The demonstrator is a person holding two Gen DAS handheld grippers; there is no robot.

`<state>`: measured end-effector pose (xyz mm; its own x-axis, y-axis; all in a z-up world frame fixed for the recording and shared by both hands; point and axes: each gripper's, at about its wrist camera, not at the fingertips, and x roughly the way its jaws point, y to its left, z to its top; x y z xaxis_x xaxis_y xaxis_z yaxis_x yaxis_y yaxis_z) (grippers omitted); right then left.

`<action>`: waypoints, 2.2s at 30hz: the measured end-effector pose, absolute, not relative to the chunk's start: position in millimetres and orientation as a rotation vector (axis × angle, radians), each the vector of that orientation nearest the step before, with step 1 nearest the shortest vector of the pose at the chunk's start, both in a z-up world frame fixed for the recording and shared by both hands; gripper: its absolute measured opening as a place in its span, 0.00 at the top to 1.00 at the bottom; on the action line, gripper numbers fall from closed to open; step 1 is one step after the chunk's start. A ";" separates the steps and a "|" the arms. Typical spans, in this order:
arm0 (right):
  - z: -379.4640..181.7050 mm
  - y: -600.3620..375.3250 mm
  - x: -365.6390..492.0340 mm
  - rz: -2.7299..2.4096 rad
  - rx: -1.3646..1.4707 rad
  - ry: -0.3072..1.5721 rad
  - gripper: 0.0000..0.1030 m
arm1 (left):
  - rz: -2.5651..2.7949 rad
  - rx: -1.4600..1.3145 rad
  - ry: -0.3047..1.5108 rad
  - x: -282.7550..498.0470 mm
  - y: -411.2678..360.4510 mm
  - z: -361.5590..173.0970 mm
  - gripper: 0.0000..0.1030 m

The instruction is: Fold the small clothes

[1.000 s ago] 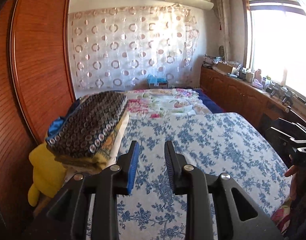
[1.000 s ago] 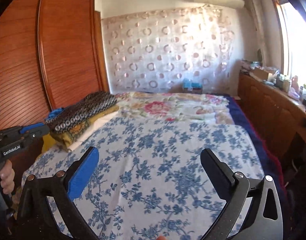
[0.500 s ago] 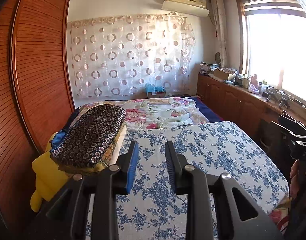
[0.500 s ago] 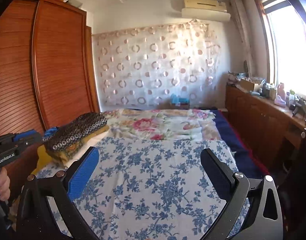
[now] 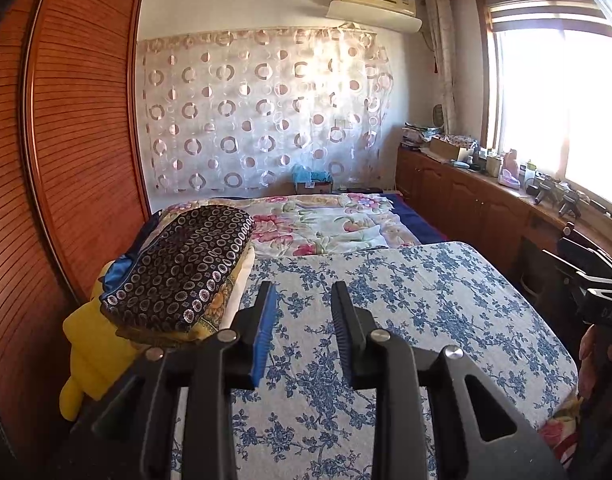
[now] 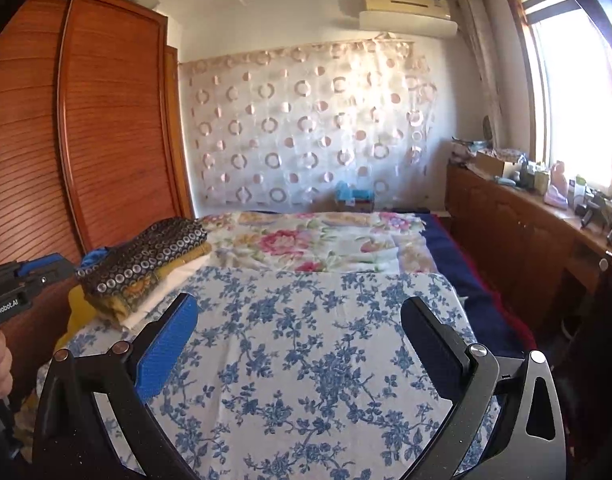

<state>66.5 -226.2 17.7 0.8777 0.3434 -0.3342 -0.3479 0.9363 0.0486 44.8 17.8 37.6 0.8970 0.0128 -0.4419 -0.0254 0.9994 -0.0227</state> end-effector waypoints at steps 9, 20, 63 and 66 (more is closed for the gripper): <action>13.8 -226.9 67.1 0.350 -0.014 0.340 0.00 | 0.021 -0.033 0.462 46.0 20.0 36.6 0.73; 11.0 -226.0 66.8 0.351 -0.017 0.343 0.00 | 0.013 -0.033 0.462 44.9 18.0 36.1 0.72; 12.9 -223.3 65.9 0.348 -0.016 0.342 0.00 | 0.007 -0.032 0.451 40.9 17.5 43.3 0.71; 13.0 -223.6 65.7 0.350 -0.017 0.342 0.00 | 0.007 -0.032 0.451 40.7 17.3 42.5 0.71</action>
<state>65.7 -223.6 13.0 0.8827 0.3332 -0.3313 -0.3387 0.9399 0.0428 40.7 17.3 42.5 0.9001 -0.0001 -0.4358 -0.0143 0.9995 -0.0296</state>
